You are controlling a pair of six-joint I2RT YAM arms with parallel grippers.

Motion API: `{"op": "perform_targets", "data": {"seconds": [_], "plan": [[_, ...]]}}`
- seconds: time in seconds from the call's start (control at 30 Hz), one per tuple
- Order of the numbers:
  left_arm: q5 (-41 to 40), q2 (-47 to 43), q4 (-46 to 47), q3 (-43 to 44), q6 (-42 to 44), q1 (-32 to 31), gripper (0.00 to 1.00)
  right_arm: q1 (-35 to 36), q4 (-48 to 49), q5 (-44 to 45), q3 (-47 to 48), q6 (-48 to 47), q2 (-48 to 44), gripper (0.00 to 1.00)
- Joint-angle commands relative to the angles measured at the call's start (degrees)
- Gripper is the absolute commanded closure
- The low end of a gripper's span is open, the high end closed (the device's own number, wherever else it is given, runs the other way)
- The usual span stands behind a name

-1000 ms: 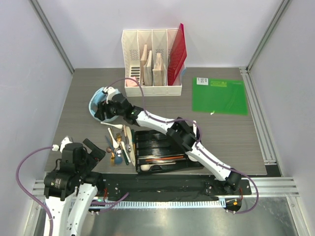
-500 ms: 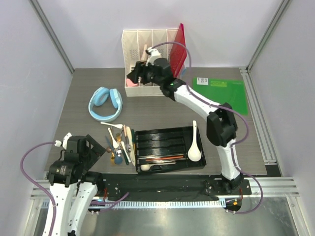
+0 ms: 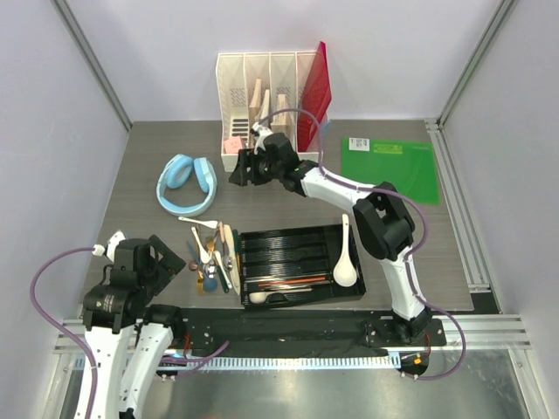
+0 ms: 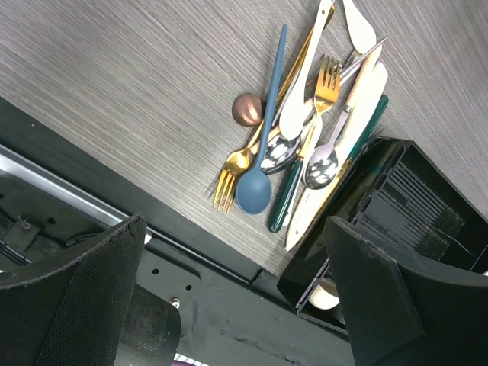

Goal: Sort the eating utensils into containers
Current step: Place the distractor at the center of the board.

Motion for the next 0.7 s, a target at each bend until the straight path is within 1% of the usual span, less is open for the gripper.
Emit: {"op": "perform_targets", "data": {"seconds": [0.0,0.03,0.07,0.1,0.13,0.17,0.37,0.47,0.57,0.67], "plan": [[-1.83,-1.19,-0.07,1.77,0.9,0.35,0.01,0.88,3.27,-2.38,0.55,3.1,2.79,0.39],[-1.92,-1.37,-0.33,1.86,0.99,0.35,0.01,0.97,4.07,-2.47,0.37,3.64,4.1,0.48],[-2.09,-1.54,-0.59,2.04,0.99,0.35,0.01,1.14,5.12,-2.82,0.02,4.34,4.63,0.61],[-2.18,-1.72,-0.68,2.04,1.08,0.35,0.01,1.23,7.13,-2.91,-0.67,4.95,5.16,0.85],[-2.09,-1.81,-0.6,1.95,1.08,0.35,0.01,1.41,7.76,-2.91,-0.77,5.92,5.86,0.95],[-1.92,-1.9,-0.33,1.86,1.34,0.35,0.01,1.58,8.2,-2.99,-0.68,6.1,7.17,0.99],[-0.25,-2.25,1.16,0.72,1.52,0.35,0.01,2.81,11.55,-4.84,1.51,7.94,12.89,0.99],[-0.16,-2.34,1.16,0.63,1.43,0.35,0.01,3.34,12.77,-5.98,2.83,9.35,14.21,0.99],[0.28,-2.34,1.42,0.46,1.6,0.44,0.01,4.3,16.02,-7.47,3.09,10.76,15.44,0.99],[0.46,-2.25,1.51,0.45,1.69,0.35,0.01,5.8,16.47,-8.18,5.81,11.99,17.64,0.99]]}}
